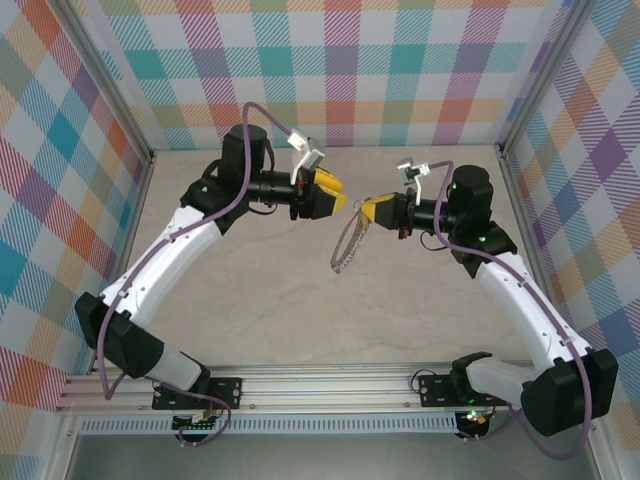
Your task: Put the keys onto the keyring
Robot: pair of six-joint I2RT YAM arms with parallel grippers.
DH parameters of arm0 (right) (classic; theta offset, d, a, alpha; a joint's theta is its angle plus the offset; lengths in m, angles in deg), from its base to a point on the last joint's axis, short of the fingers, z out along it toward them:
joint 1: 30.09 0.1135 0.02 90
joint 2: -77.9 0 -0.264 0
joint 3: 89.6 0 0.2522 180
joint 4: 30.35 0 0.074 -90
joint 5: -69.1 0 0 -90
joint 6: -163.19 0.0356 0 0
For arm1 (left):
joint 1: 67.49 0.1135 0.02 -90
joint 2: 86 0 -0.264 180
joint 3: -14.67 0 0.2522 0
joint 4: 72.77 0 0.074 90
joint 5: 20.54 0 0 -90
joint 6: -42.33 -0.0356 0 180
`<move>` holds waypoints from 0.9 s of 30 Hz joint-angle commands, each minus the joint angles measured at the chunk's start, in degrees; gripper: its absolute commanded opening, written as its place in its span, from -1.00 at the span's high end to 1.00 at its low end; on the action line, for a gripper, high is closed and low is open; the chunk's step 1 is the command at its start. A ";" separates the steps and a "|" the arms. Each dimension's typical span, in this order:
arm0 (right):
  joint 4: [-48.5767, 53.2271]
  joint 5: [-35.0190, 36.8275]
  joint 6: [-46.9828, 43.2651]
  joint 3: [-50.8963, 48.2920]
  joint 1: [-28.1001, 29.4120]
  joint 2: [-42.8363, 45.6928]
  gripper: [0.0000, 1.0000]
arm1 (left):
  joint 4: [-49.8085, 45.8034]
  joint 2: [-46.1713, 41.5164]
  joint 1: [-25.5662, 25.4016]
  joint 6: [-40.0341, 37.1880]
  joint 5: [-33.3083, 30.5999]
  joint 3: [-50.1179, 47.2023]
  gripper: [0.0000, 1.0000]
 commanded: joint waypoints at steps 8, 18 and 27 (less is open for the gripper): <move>-2.83 -5.95 -0.02 1.82 -0.27 -2.26 1.00 | -12.04 6.47 0.80 -5.31 9.63 8.48 0.21; -5.77 -6.29 2.03 1.16 -0.23 -2.11 1.00 | -10.64 8.63 0.80 -3.89 9.90 9.55 0.25; -8.22 -6.18 3.70 0.51 -0.20 -2.19 1.00 | -10.33 10.73 0.71 -2.43 11.90 10.73 0.39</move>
